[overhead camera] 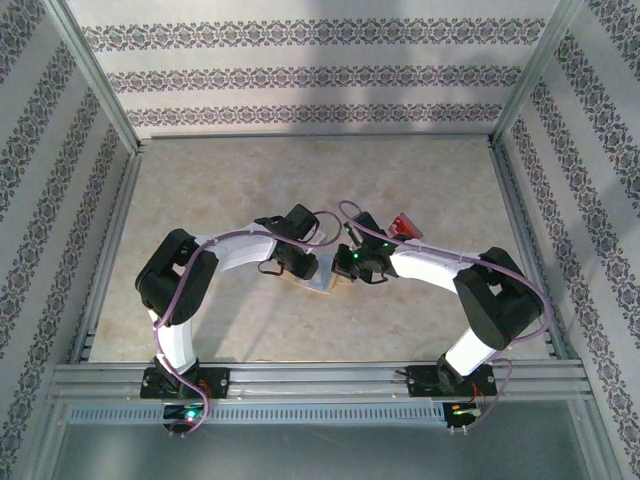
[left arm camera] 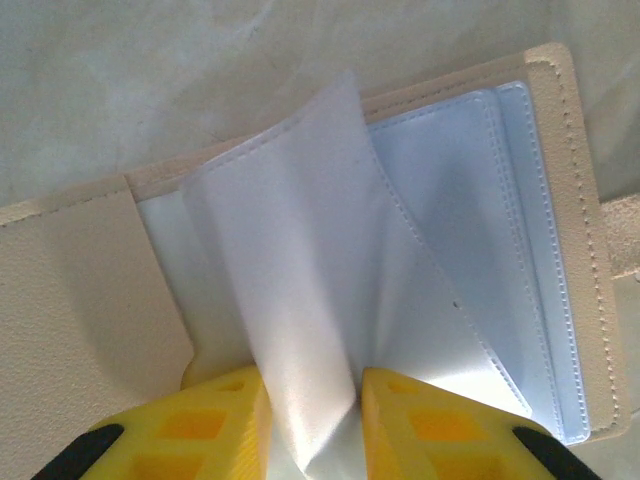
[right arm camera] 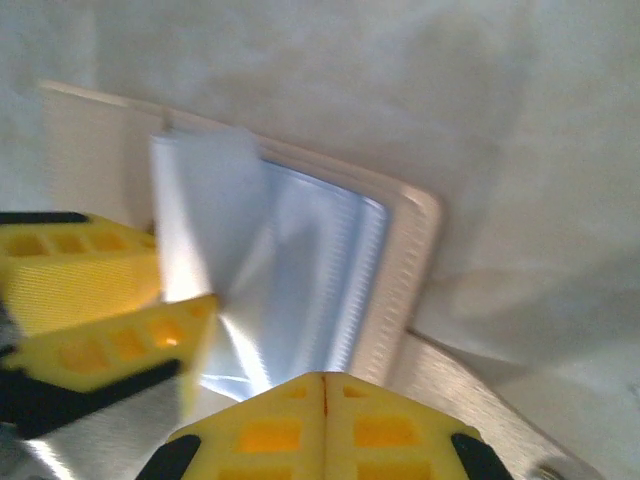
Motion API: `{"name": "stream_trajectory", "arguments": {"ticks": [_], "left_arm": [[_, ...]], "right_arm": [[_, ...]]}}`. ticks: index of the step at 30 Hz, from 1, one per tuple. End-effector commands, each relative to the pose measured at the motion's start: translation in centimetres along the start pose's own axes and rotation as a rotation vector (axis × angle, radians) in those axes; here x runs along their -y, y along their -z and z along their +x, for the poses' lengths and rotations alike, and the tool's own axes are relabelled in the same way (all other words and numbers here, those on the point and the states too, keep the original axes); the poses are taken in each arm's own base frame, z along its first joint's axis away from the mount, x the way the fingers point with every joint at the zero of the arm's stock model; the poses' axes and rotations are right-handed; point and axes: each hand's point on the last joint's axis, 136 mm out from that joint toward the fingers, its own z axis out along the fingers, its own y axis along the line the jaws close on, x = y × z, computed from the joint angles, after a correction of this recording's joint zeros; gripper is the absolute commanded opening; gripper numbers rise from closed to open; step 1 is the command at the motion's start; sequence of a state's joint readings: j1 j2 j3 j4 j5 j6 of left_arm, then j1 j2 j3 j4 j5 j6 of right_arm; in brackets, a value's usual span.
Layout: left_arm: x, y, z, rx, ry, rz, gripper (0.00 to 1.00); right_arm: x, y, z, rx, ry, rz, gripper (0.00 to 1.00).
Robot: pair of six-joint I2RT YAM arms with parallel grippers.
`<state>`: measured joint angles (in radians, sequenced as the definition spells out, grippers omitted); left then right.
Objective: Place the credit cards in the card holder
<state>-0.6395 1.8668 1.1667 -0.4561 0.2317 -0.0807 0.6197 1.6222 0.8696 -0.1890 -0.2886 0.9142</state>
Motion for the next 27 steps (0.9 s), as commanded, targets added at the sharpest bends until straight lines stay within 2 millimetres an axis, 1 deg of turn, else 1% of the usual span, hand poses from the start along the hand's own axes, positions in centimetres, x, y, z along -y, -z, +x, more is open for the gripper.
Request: {"name": "stream_trajectory", "arguments": {"ticks": [1, 4, 8, 11, 16, 20, 24, 25, 27], "left_arm": [[0.1, 0.4, 0.4, 0.0, 0.014, 0.024, 0.29], [-0.1, 0.6, 0.4, -0.001, 0.021, 0.017, 0.29], [-0.1, 0.3, 0.7, -0.002, 0.025, 0.022, 0.29], [-0.3, 0.4, 0.5, -0.002, 0.029, 0.011, 0.29], [-0.1, 0.2, 0.5, -0.004, 0.033, 0.024, 0.29], [-0.2, 0.6, 0.4, 0.004, 0.042, 0.022, 0.3], [-0.1, 0.7, 0.4, 0.012, 0.036, 0.032, 0.3], [-0.3, 1.2, 0.1, 0.022, 0.038, 0.022, 0.3], [-0.4, 1.3, 0.1, 0.029, 0.051, 0.027, 0.3]], "right_arm": [[-1.4, -1.0, -0.3, -0.031, -0.012, -0.034, 0.0], [-1.3, -1.7, -0.3, -0.038, -0.02, -0.035, 0.0], [-1.3, -2.7, -0.1, -0.062, -0.022, -0.042, 0.0], [-1.1, -3.0, 0.0, -0.074, -0.021, -0.035, 0.0], [-0.6, -3.8, 0.4, -0.094, -0.024, -0.025, 0.0], [-1.5, -3.9, 0.6, -0.095, -0.007, -0.043, 0.0], [-1.5, -4.3, 0.6, -0.108, -0.006, -0.043, 0.0], [-1.9, -4.3, 0.6, -0.112, -0.009, -0.052, 0.0], [-2.3, -3.9, 0.4, -0.1, 0.0, -0.058, 0.0]]}}
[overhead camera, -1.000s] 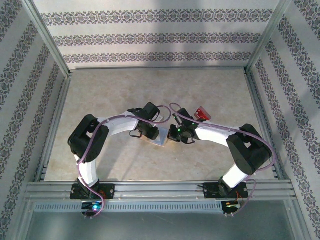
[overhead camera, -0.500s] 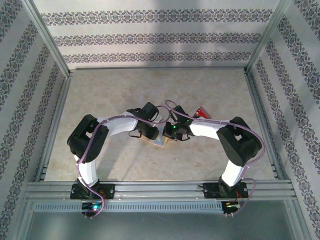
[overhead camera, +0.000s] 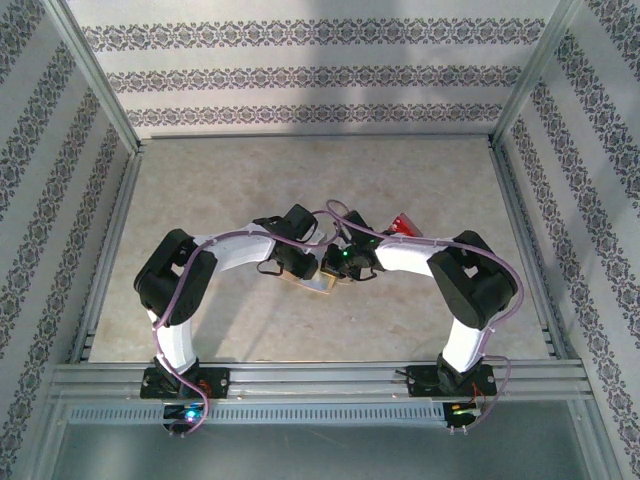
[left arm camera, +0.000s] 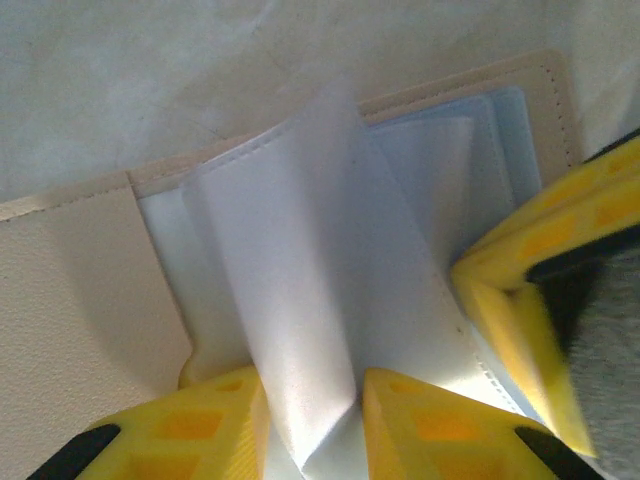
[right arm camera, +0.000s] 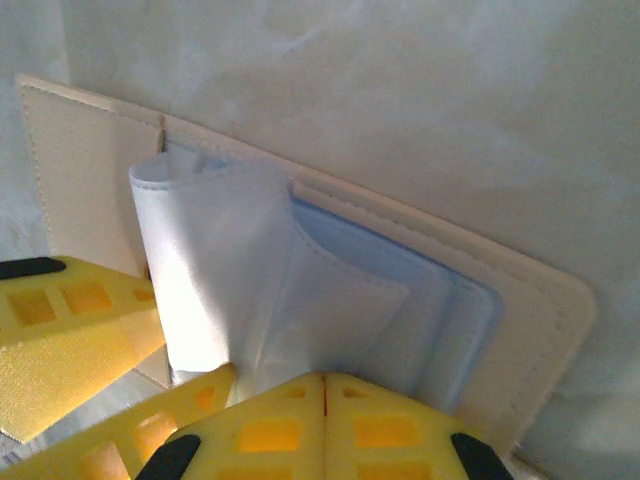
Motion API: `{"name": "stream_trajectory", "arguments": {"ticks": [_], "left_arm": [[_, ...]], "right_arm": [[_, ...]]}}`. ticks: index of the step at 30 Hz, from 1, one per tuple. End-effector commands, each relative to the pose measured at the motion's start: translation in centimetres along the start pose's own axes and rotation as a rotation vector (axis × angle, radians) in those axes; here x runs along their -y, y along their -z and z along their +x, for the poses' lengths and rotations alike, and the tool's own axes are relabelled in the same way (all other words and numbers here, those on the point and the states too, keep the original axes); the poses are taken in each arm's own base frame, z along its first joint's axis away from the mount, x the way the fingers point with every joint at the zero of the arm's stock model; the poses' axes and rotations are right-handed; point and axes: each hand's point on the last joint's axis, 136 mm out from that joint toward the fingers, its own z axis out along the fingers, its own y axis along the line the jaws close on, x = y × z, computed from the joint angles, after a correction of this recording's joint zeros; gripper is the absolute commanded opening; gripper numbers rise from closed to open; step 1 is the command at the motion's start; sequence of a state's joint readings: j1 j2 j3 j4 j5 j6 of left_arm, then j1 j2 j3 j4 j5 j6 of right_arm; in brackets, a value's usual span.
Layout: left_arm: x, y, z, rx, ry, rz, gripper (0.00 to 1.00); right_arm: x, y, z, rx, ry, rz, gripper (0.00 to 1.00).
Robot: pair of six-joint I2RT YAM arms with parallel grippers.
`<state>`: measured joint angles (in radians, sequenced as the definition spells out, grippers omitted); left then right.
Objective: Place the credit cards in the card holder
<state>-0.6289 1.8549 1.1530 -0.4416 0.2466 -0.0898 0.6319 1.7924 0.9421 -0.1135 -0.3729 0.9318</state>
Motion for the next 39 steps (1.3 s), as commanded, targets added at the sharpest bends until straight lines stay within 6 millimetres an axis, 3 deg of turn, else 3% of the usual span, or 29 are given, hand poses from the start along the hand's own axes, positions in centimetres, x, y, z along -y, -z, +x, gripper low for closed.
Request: {"name": "stream_trajectory", "arguments": {"ticks": [1, 9, 12, 21, 31, 39], "left_arm": [[-0.3, 1.1, 0.1, 0.018, 0.035, 0.015, 0.3], [-0.4, 1.2, 0.2, 0.026, 0.041, 0.023, 0.3], [-0.4, 1.8, -0.2, 0.032, 0.039, 0.017, 0.37], [-1.3, 6.8, -1.6, 0.151, 0.054, 0.021, 0.42], [-5.4, 10.2, -1.9, 0.27, 0.162, -0.016, 0.44], [-5.8, 10.2, -1.3, 0.273, 0.143, -0.008, 0.42]], "right_arm": [[-1.2, -0.1, 0.2, -0.013, 0.015, -0.021, 0.0], [-2.1, 0.8, 0.0, -0.003, 0.029, -0.04, 0.0], [-2.5, 0.6, 0.1, -0.015, 0.02, -0.061, 0.0], [-4.8, 0.0, -0.4, -0.029, 0.017, -0.15, 0.0], [-7.7, -2.0, -0.9, -0.065, 0.041, -0.192, 0.0], [-8.2, -4.5, -1.0, -0.097, 0.048, -0.161, 0.0]]}}
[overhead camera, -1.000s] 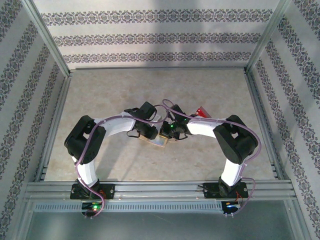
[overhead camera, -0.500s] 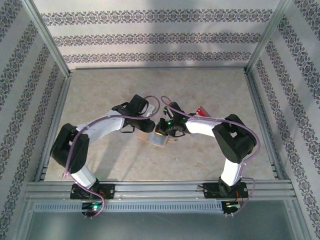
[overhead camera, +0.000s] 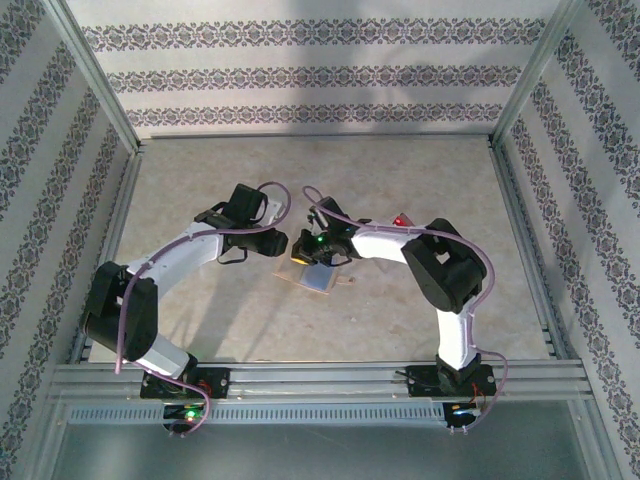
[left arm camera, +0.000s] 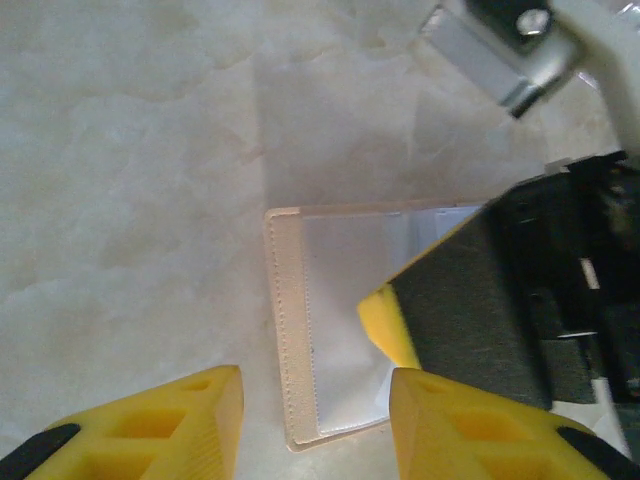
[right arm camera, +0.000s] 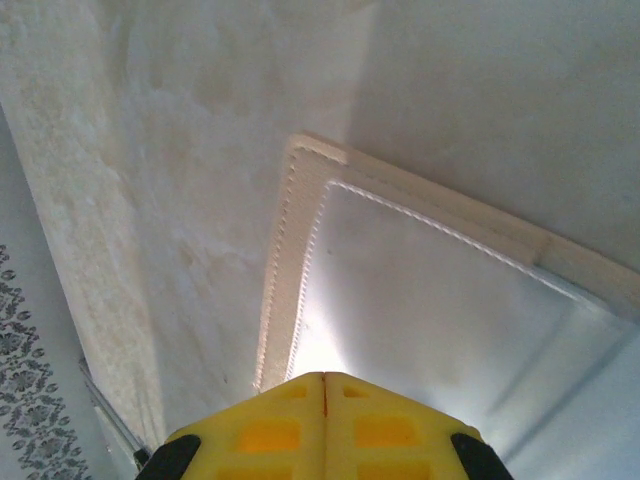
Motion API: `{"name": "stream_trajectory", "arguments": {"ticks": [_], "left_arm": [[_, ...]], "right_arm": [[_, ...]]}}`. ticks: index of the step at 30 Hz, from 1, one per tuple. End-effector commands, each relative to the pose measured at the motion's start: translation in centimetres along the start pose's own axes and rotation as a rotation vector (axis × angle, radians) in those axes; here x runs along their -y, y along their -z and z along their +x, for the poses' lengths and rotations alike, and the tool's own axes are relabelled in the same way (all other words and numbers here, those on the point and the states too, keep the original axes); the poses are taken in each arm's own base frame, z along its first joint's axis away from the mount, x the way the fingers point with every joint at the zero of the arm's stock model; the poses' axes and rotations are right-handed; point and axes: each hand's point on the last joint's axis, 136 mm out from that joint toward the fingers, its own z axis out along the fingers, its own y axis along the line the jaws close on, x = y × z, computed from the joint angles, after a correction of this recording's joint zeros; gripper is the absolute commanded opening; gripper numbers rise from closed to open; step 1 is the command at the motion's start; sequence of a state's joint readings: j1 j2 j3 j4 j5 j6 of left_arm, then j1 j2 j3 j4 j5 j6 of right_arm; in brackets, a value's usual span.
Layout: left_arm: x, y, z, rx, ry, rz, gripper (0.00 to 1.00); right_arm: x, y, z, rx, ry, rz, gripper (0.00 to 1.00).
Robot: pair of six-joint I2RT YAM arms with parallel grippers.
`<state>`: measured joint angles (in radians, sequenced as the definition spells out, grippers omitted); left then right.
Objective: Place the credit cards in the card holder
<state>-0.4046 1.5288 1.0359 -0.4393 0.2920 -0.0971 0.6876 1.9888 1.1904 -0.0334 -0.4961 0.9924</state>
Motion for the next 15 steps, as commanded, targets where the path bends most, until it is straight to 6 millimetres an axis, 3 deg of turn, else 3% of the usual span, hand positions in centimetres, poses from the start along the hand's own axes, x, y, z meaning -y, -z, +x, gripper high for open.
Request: {"name": "stream_trajectory", "arguments": {"ticks": [1, 7, 13, 15], "left_arm": [[0.3, 0.1, 0.1, 0.01, -0.02, 0.029, 0.4], [0.2, -1.1, 0.6, -0.034, 0.004, 0.038, 0.21], [0.3, -2.1, 0.7, -0.06, 0.012, 0.045, 0.14], [0.6, -2.6, 0.9, -0.073, 0.008, 0.05, 0.12]], "right_arm": [[0.2, -1.4, 0.4, -0.036, 0.005, 0.023, 0.0], [0.7, -1.6, 0.7, -0.036, -0.002, 0.037, 0.0], [-2.1, 2.1, -0.5, 0.029, 0.046, -0.01, 0.0], [-2.0, 3.1, -1.1, 0.045, 0.054, -0.003, 0.03]]}}
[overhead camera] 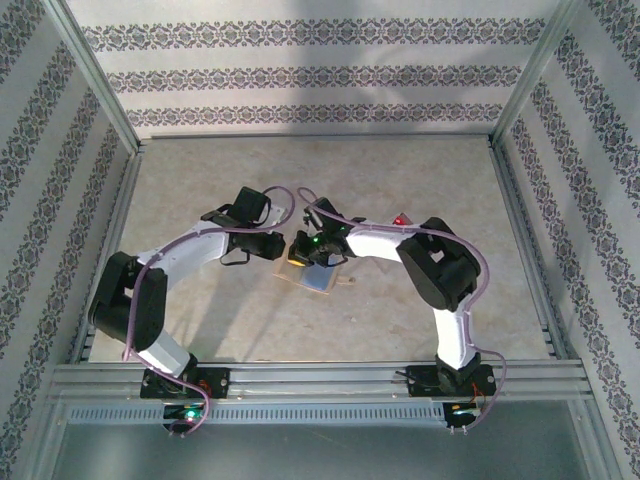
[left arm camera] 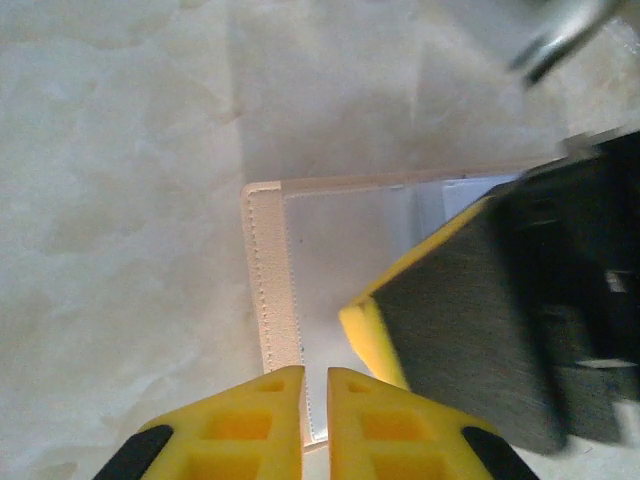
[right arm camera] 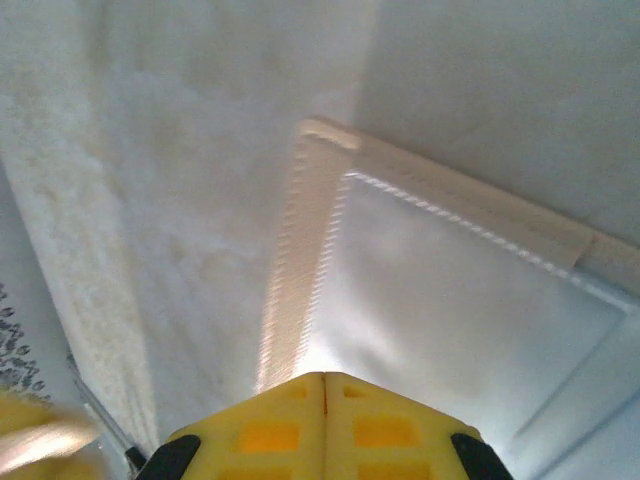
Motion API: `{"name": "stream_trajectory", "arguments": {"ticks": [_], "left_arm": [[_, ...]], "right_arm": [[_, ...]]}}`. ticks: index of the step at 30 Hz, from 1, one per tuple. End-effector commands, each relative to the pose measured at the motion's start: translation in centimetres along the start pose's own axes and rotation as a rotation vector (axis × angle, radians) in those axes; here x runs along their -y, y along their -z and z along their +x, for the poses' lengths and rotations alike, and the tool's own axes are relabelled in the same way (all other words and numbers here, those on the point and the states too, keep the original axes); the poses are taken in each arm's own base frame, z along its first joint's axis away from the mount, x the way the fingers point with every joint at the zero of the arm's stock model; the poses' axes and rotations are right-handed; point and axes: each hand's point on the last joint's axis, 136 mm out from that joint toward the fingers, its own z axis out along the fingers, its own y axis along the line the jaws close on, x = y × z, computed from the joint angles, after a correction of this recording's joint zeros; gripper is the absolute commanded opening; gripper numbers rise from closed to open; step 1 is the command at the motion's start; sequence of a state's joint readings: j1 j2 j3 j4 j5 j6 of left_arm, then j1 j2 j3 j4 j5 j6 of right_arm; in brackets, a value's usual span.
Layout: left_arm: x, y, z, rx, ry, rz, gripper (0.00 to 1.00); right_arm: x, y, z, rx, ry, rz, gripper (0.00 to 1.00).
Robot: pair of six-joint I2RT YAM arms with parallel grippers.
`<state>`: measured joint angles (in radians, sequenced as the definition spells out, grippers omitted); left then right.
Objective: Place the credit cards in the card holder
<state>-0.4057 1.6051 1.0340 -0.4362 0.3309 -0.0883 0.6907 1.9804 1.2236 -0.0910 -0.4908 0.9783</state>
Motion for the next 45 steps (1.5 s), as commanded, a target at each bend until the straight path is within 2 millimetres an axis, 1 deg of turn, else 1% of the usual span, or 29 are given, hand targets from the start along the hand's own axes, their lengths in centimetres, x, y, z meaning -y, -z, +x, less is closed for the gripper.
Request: {"name": "stream_trajectory", "arguments": {"ticks": [1, 4, 8, 11, 13, 16, 19, 22, 26, 29, 31, 35, 38, 40, 41, 43, 45], "left_arm": [[0.7, -0.6, -0.7, -0.008, -0.002, 0.02, 0.11], [1.3, -1.4, -0.7, -0.039, 0.001, 0.031, 0.09], [2.2, -2.6, -0.7, -0.076, -0.006, 0.051, 0.07], [2.6, -3.7, -0.4, -0.115, -0.013, 0.052, 0.06], [2.4, -4.6, 0.0, -0.143, -0.003, 0.047, 0.06], [2.0, -5.9, 0.7, -0.185, 0.013, 0.038, 0.06], [1.4, -6.5, 1.5, -0.211, 0.011, 0.012, 0.06], [1.1, -6.8, 2.1, -0.218, 0.01, 0.002, 0.06], [1.1, -6.6, 2.7, -0.223, 0.007, 0.002, 0.06], [1.3, -6.1, 2.8, -0.204, 0.005, 0.008, 0.07], [1.6, -5.3, 2.4, -0.178, -0.007, 0.013, 0.07], [2.4, -3.3, 1.1, -0.12, -0.025, 0.022, 0.16], [3.5, -1.6, -0.2, -0.066, -0.048, 0.045, 0.2], [4.7, -0.5, -1.4, -0.031, -0.101, 0.056, 0.24], [5.2, 0.0, -1.9, -0.022, -0.13, 0.053, 0.26], [6.1, 0.7, -3.0, -0.01, -0.193, 0.024, 0.37], [7.0, 1.0, -4.2, 0.007, -0.249, 0.008, 0.41]], "right_arm": [[-1.0, 3.0, -1.3, 0.056, 0.037, -0.007, 0.04], [0.7, 3.5, -1.9, 0.073, 0.014, 0.022, 0.06], [3.2, 3.5, -2.8, 0.079, 0.004, 0.087, 0.06], [4.4, 3.5, -3.5, 0.082, 0.005, 0.126, 0.07], [4.9, 3.5, -4.0, 0.085, 0.006, 0.14, 0.07], [6.2, 3.3, -4.2, 0.077, -0.002, 0.172, 0.07], [7.3, 3.1, -3.8, 0.064, -0.012, 0.196, 0.07], [8.0, 2.9, -3.3, 0.044, -0.016, 0.204, 0.07], [8.3, 3.3, -2.4, 0.034, -0.022, 0.208, 0.06], [8.2, 3.5, -1.7, 0.035, -0.013, 0.211, 0.06], [8.3, 3.6, -1.1, 0.03, -0.015, 0.215, 0.05], [7.4, 3.9, -0.5, 0.035, -0.007, 0.191, 0.06], [6.5, 5.5, -1.3, 0.062, 0.01, 0.185, 0.07], [5.8, 7.4, -2.3, 0.097, 0.031, 0.188, 0.09], [5.5, 8.4, -2.7, 0.113, 0.044, 0.195, 0.12], [5.0, 11.0, -3.8, 0.154, 0.085, 0.222, 0.2], [4.9, 13.7, -4.7, 0.188, 0.125, 0.26, 0.28]]}}
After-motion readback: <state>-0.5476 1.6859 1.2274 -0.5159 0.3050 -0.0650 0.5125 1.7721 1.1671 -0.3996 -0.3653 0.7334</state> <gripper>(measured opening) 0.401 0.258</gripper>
